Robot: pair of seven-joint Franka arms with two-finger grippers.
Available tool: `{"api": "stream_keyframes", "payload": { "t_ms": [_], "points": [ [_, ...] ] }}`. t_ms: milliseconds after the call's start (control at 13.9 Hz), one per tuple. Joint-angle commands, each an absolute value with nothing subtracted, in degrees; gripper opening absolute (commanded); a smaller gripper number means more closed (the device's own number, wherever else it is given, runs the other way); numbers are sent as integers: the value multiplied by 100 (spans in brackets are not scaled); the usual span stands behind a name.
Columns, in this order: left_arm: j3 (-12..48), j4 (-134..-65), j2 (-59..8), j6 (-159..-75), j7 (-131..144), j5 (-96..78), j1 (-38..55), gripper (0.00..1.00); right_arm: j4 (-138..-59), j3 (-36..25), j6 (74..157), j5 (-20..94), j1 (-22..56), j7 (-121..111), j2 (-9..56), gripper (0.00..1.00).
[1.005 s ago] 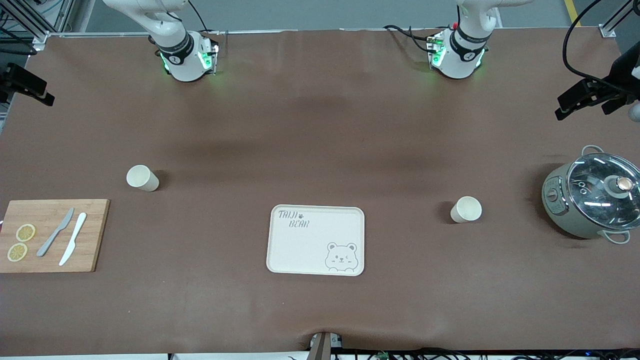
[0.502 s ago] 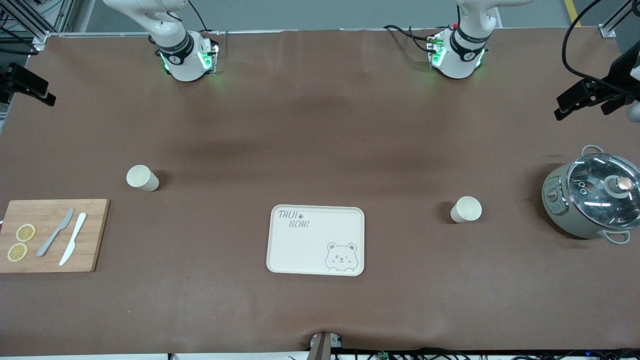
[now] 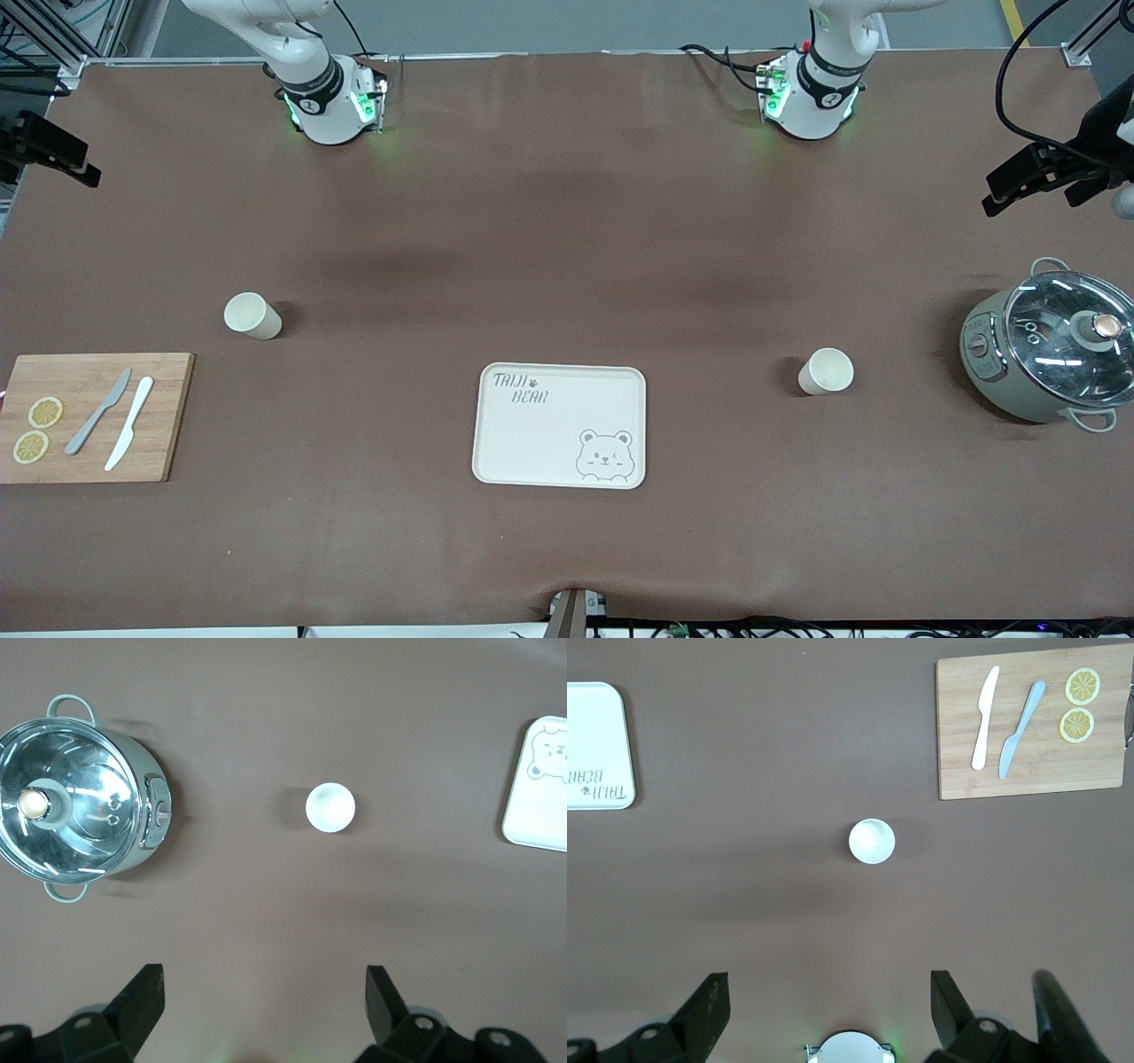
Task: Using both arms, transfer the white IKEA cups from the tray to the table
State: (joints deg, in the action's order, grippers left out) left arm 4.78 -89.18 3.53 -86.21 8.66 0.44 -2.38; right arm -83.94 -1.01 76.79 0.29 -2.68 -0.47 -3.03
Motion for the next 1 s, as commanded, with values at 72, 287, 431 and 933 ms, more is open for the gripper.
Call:
{"api": "stream_keyframes", "payload": {
  "t_ms": [72,287,431,933],
  "points": [
    [519,-8895,290,-8666,773,9,-290,100,-8517,-70,7708,-53,-272,-97,-413,100],
    [519,-8694,255,-8666,817,44,-273,100,-8517,-70,7691,-62,-272,-132,-413,100],
    [519,-8569,150,-8666,817,44,-272,100,-8517,-70,7690,-62,-272,-193,-413,100],
    [519,-8569,35,-8666,791,44,-272,100,-8517,-70,7682,-62,-281,-211,-413,100]
  ]
}}
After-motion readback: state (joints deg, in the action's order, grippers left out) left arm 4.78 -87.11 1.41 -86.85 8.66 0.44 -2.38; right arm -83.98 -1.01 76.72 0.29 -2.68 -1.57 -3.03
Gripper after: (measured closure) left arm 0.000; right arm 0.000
